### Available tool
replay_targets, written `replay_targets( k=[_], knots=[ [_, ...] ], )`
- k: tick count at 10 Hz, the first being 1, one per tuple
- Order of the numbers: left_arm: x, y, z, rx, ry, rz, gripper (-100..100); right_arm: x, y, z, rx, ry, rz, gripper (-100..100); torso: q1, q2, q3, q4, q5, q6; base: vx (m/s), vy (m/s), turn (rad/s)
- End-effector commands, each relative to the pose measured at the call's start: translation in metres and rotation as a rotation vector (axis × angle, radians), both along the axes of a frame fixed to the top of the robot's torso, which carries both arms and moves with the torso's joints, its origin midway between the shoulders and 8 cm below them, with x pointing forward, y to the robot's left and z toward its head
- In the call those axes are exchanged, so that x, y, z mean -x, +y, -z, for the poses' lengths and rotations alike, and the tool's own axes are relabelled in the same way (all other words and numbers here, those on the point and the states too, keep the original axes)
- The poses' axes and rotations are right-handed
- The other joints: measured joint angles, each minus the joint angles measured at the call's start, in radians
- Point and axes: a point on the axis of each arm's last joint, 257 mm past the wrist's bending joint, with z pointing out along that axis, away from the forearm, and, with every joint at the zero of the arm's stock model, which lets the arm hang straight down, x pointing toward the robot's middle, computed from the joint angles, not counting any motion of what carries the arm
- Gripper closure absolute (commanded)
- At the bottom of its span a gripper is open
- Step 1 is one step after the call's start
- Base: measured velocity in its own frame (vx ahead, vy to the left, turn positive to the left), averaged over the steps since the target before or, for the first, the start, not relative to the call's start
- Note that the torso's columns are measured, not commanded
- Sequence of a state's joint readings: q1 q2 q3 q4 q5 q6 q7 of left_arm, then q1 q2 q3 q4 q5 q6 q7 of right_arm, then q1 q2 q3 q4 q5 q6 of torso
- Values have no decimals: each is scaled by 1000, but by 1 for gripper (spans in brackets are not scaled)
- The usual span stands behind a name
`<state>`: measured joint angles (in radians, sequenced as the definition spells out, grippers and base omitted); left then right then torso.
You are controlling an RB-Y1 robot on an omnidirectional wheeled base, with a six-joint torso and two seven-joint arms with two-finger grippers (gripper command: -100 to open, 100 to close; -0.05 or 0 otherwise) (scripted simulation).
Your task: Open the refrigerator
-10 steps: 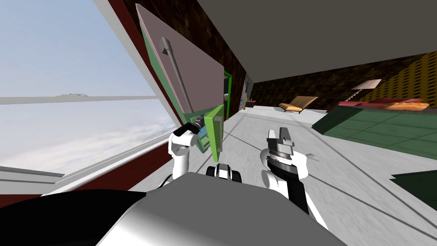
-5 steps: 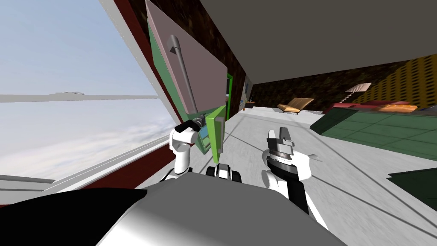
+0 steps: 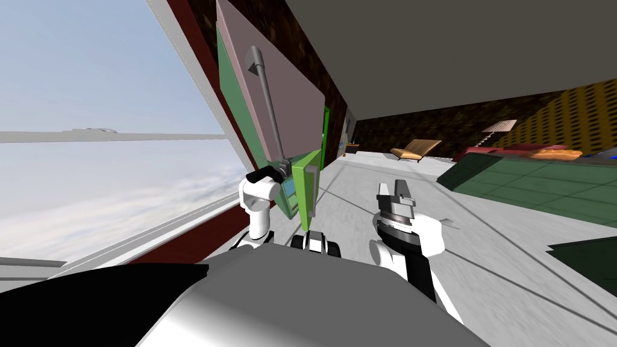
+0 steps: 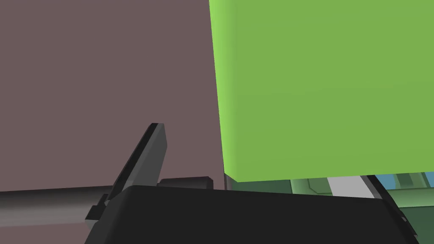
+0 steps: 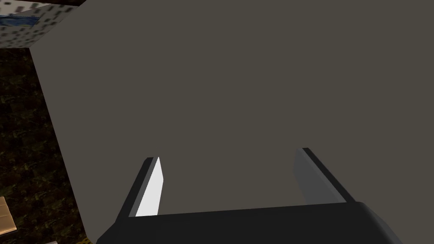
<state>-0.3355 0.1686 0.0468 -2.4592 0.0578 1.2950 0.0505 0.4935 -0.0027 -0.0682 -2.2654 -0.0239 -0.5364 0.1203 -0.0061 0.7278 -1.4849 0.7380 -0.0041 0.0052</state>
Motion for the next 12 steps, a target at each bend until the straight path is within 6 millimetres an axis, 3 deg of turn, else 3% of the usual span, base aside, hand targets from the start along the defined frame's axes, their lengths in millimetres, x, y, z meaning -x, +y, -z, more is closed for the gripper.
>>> replay_targets(
  k=[1, 12],
  knots=[
    [1, -9, -12, 9, -9, 21, -100, 0, 0, 0, 0, 0, 0, 0, -1, 0, 0, 0, -1, 0, 21, 96, -29],
    [10, -53, -40, 39, 43, 114, -100, 0, 0, 0, 0, 0, 0, 0, 7, -1, -1, 0, 3, -4, 19, 104, -36]
  ],
)
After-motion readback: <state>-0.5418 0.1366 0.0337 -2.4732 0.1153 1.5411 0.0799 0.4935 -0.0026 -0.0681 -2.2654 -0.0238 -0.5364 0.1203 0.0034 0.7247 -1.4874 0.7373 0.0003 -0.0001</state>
